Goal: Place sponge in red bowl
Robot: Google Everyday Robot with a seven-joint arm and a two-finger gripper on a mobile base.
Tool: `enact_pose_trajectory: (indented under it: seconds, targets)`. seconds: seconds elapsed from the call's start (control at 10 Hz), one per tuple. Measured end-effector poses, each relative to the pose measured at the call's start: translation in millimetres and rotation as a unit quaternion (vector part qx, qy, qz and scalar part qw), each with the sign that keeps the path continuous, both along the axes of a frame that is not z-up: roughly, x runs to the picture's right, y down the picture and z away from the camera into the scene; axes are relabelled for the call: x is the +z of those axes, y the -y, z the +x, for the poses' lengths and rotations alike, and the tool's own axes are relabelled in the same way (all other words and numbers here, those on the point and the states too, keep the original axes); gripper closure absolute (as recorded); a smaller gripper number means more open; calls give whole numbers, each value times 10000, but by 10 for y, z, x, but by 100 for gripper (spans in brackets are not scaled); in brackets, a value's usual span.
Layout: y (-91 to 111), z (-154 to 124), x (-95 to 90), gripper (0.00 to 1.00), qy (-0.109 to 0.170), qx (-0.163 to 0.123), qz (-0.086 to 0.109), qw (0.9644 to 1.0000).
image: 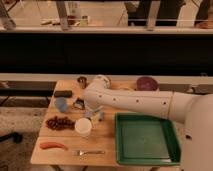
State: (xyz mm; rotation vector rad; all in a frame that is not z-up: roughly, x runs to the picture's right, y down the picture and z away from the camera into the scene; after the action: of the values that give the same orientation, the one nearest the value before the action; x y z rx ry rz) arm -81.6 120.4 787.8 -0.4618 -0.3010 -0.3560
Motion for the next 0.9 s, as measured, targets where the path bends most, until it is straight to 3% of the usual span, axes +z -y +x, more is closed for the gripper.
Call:
enact_pose_trajectory:
  seconds: [0.2, 0.4, 0.9]
  targets:
    - [26, 3, 78, 20, -29, 5, 16, 10000]
    - [18, 31, 281, 20, -125, 58, -59, 9999]
    - [-1, 68, 535, 20, -381, 238, -274, 9986]
